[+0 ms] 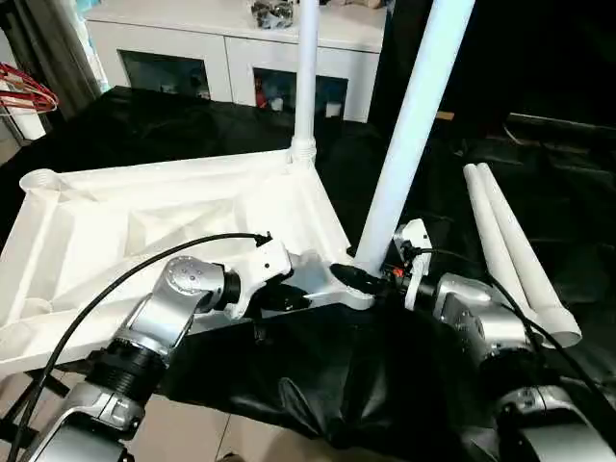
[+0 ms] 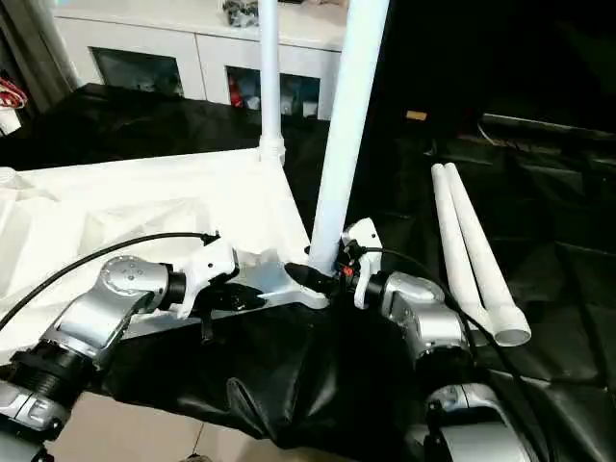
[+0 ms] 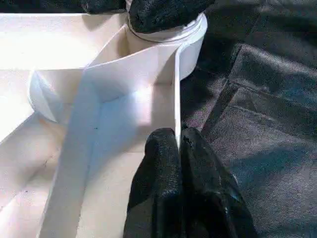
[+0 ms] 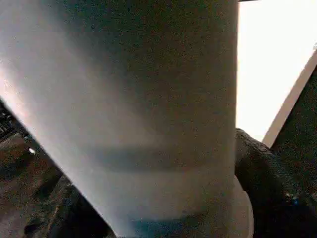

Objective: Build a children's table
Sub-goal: Insert table leg to table base

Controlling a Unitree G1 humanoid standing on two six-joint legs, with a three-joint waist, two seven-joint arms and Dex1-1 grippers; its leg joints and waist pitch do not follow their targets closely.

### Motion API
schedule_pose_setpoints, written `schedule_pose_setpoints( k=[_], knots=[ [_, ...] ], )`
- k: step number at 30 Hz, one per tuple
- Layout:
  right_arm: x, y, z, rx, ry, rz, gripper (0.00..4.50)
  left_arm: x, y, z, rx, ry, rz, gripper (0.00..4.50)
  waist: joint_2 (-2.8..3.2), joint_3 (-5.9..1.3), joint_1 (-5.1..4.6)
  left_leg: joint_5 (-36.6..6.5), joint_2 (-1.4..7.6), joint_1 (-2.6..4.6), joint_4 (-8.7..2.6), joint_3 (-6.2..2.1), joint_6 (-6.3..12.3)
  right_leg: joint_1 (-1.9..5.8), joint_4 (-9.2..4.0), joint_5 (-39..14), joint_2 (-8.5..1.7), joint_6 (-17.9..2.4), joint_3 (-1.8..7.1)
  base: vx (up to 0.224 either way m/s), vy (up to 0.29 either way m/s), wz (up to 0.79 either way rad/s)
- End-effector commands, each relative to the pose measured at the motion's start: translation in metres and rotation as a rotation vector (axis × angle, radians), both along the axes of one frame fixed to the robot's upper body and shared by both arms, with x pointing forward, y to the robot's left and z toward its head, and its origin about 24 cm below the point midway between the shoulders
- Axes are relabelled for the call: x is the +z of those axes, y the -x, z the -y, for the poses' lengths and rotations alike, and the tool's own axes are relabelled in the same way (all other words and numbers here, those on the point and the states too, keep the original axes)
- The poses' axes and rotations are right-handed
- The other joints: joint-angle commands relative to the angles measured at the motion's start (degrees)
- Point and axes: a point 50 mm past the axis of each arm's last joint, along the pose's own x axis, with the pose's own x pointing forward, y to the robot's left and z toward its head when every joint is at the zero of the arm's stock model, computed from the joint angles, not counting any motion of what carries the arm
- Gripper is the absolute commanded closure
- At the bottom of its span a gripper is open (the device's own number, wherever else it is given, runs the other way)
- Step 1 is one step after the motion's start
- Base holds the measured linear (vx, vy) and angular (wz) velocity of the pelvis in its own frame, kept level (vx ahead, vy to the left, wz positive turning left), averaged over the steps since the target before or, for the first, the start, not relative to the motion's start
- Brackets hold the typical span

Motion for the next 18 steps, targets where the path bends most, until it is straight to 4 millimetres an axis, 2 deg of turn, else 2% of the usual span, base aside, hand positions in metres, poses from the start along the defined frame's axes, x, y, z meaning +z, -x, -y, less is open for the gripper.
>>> schedule_pose_setpoints(
  k=[1,6,12,16,17,18],
  knots=[
    [-0.038,0.021,0.017,-0.008,0.075,-0.195,1.75,0.011,0.001,0.001,-0.046,0.037,0.031,4.50,0.62,-3.97,0.16,-12.50,3.63,0.93,-3.96,-1.45,1.50,2.79,-4.30,-12.12,-5.42,-13.49,3.12,0.000,0.000,0.00],
    [-0.039,0.023,0.024,0.030,0.099,-0.190,1.75,0.011,0.003,-0.002,-0.073,0.036,0.017,4.50,0.65,-3.86,0.46,-13.29,3.68,1.00,-3.97,-1.37,1.59,2.70,-4.43,-13.24,-5.41,-13.59,3.09,0.000,0.000,0.00],
    [-0.038,0.019,0.025,-0.021,0.071,-0.180,1.75,0.011,0.002,-0.004,-0.060,0.032,0.017,4.50,0.64,-3.81,0.52,-14.54,3.74,1.18,-4.13,-1.48,0.89,2.55,-4.63,-15.46,-5.49,-13.02,3.14,0.000,0.000,0.00],
    [-0.039,0.013,0.021,-0.120,0.073,-0.158,1.75,0.013,-0.004,-0.001,-0.010,0.050,0.046,4.50,0.62,-3.66,0.19,-15.57,3.66,1.26,-4.24,-1.57,0.34,2.40,-4.79,-16.82,-5.55,-12.82,3.19,0.000,0.000,0.00],
    [-0.040,0.007,0.018,-0.231,0.071,-0.146,1.75,0.017,-0.011,0.006,0.052,0.084,0.075,4.50,0.59,-3.63,0.08,-16.23,3.64,1.26,-4.27,-1.61,0.10,2.45,-4.96,-18.21,-5.61,-12.50,3.18,0.000,0.000,0.00],
    [-0.040,0.004,0.017,-0.285,0.062,-0.147,1.75,0.019,-0.014,0.010,0.078,0.106,0.086,4.50,0.65,-3.47,-0.14,-16.98,3.52,1.48,-4.27,-1.67,-0.44,2.15,-5.23,-19.96,-5.65,-12.12,3.20,0.000,0.000,0.00]
  ],
)
